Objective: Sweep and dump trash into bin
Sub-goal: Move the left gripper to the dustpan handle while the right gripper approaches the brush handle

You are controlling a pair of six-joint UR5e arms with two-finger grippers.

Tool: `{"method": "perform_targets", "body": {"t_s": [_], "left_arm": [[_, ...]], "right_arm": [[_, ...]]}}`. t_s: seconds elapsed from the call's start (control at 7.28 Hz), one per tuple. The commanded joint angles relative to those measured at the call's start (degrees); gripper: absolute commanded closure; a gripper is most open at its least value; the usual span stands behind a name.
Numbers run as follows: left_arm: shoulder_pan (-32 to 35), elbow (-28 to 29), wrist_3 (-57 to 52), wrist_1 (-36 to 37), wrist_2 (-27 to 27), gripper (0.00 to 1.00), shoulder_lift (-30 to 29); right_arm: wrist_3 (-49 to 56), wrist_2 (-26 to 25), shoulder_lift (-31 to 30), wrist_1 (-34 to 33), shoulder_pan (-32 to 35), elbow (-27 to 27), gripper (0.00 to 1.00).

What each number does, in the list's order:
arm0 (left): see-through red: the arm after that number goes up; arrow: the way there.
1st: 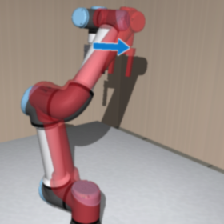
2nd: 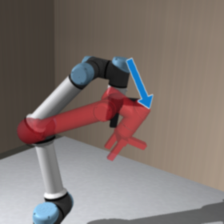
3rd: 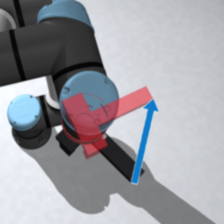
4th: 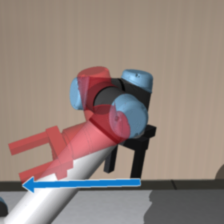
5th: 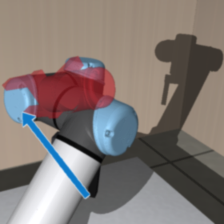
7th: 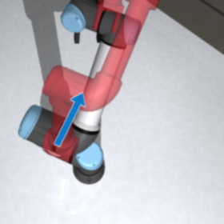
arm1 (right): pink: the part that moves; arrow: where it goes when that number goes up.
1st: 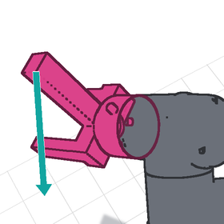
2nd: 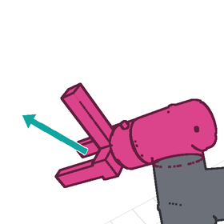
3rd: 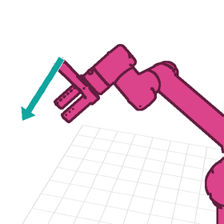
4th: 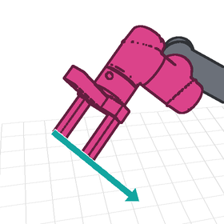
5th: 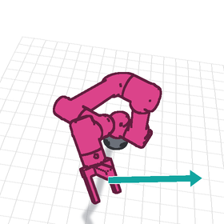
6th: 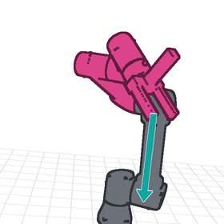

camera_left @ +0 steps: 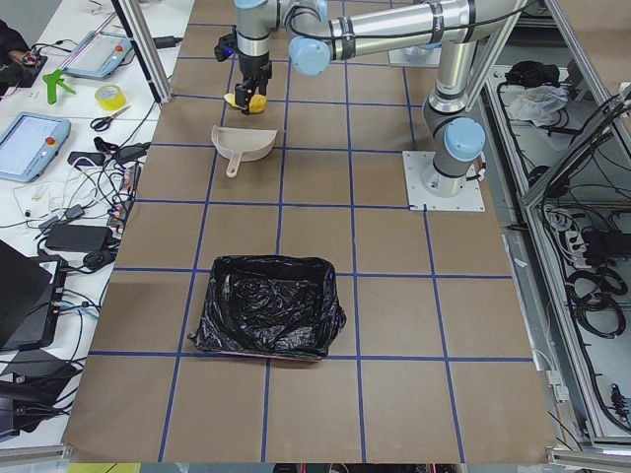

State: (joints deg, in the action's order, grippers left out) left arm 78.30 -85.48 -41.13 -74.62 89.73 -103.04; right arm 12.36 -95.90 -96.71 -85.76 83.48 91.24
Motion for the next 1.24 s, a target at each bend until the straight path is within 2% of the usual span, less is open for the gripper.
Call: {"method": "perform_targets", "body": {"t_s": [0.0,0.14,0.27,0.41,0.55,0.69,0.82,1.1], "left_arm": [[-3.86,0.92,-15.56,2.20,-2.78,0.01,-5.49],[-3.77,1.45,-23.91,4.11,-4.02,0.01,-8.38],[-3.25,1.11,-33.30,4.05,-3.34,0.01,-10.06],[-2.90,1.54,-44.71,4.39,-2.81,0.01,-10.86],[-1.76,1.11,-50.83,6.14,-2.02,0.01,-11.83],[-0.45,1.80,-52.02,10.42,-1.75,0.01,-13.40],[0.18,2.85,-51.68,10.81,0.43,0.01,-15.16],[0.36,4.96,-52.38,12.82,0.98,0.08,-19.46]], "right_arm": [[14.73,0.09,0.46,-1.33,-10.83,2.17,0.00],[19.93,0.10,1.42,-8.30,-14.19,5.84,0.00],[23.38,0.01,2.91,-15.24,-14.57,10.14,0.00],[23.50,0.01,4.75,-19.75,-14.75,12.97,0.00],[23.50,0.10,8.08,-21.27,-15.80,13.78,0.00],[23.59,2.27,11.68,-22.07,-18.07,13.79,0.00],[23.41,2.99,14.41,-24.08,-19.05,13.79,0.00],[21.14,3.17,15.40,-23.84,-18.97,13.96,0.00]]}}
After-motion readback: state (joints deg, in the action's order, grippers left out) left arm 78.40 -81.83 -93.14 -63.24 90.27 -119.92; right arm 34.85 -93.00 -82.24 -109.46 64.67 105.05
